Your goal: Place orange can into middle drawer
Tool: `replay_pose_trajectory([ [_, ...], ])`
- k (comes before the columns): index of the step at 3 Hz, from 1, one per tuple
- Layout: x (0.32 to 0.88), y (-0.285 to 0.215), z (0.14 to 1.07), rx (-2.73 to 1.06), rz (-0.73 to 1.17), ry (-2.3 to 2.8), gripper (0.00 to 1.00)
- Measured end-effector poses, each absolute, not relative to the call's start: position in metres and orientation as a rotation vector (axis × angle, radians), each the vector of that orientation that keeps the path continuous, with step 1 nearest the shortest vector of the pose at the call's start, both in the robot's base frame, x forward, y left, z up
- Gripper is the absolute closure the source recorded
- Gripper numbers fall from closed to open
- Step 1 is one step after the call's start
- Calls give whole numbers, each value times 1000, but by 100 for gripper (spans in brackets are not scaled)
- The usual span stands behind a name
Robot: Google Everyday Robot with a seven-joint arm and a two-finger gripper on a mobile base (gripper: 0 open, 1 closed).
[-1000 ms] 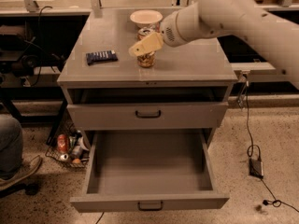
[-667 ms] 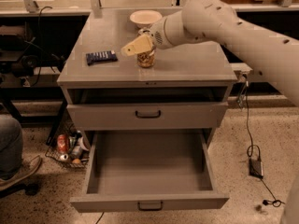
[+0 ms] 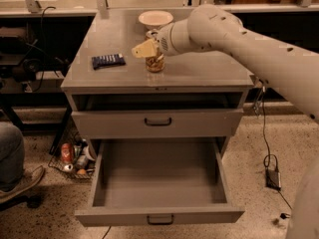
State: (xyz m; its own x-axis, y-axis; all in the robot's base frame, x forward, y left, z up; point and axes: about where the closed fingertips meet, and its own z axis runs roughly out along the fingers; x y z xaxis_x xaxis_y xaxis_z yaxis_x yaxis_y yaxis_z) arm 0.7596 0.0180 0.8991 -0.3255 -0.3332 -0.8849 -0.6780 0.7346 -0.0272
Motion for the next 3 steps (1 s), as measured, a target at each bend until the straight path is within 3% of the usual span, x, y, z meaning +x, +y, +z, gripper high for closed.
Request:
replay_pose_trajectory([
  [2, 734, 0, 903, -772, 450, 1904, 78],
  [3, 684, -11, 919, -835, 494, 1878, 99],
])
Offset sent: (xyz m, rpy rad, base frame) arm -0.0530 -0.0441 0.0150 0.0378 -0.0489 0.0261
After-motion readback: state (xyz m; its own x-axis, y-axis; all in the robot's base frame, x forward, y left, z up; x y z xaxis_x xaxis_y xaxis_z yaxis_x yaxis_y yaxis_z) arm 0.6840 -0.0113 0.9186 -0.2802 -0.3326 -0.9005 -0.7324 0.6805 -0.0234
